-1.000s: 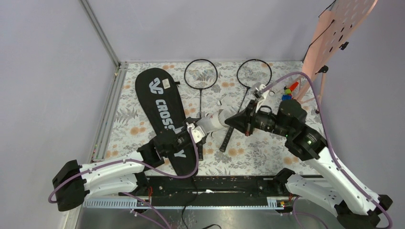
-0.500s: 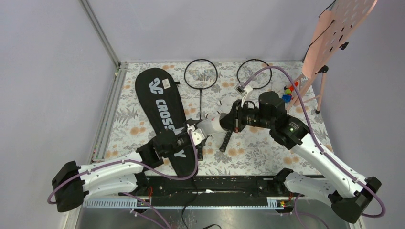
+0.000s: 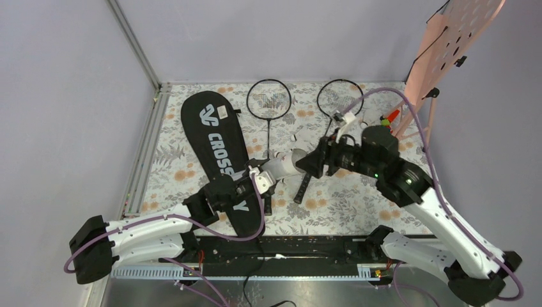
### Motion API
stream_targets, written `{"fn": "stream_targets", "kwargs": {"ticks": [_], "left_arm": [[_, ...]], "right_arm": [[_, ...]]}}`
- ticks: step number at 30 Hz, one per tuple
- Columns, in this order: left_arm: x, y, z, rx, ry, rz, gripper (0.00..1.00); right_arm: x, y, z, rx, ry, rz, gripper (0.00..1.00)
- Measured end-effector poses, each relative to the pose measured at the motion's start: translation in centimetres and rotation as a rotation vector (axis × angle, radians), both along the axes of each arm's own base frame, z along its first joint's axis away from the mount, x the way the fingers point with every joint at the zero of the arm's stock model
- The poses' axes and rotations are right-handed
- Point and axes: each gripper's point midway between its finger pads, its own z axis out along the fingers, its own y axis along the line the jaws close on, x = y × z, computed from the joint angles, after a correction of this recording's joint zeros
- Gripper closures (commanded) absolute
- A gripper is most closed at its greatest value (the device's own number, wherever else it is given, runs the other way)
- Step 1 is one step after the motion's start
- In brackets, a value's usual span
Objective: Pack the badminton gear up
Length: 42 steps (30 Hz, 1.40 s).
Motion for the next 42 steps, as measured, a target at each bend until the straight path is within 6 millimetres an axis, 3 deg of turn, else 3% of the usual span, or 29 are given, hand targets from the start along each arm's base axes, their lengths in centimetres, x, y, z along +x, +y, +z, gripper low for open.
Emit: {"fn": "stream_targets", "kwargs": {"ticks": [4, 8, 11, 14, 20, 25, 29, 42], "left_arm": [[0.4, 0.3, 0.3, -0.017, -0.001, 0.033, 0.44], [1.0, 0.8, 0.7, -0.045, -0.005, 0.079, 0.44], [1.2, 1.4, 1.0, -0.071, -0.008, 0.113, 0.44], [1.5, 2.0, 1.5, -0.100, -0.007, 0.151, 0.44], [2.0, 2.8, 1.9, -0.131, -0.003, 0.205, 0.44], [2.4, 3.1, 2.0, -0.143, -0.002, 0.234, 0.44], [2.6, 3.1, 2.0, -0.147, -0.004, 0.246, 0.44], [2.8, 3.1, 2.0, -0.150, -0.006, 0.254, 0.44]], "right_arm": [[-0.9, -3.1, 2.5, 0.030, -0.099, -0.096, 0.01], [-1.5, -6.3, 4.8, 0.093, -0.202, -0.214, 0.00], [-1.2, -8.4, 4.0, 0.128, -0.216, -0.330, 0.00], [0.5, -9.3, -0.4, 0.094, -0.136, -0.455, 0.01], [3.6, -7.0, -13.5, -0.106, 0.162, -0.551, 0.13], [4.7, -4.6, -19.8, -0.158, 0.329, -0.562, 0.23], [5.8, -3.2, -21.9, -0.144, 0.378, -0.576, 0.32], [7.4, -0.7, -25.3, -0.126, 0.452, -0.569, 0.54]]}}
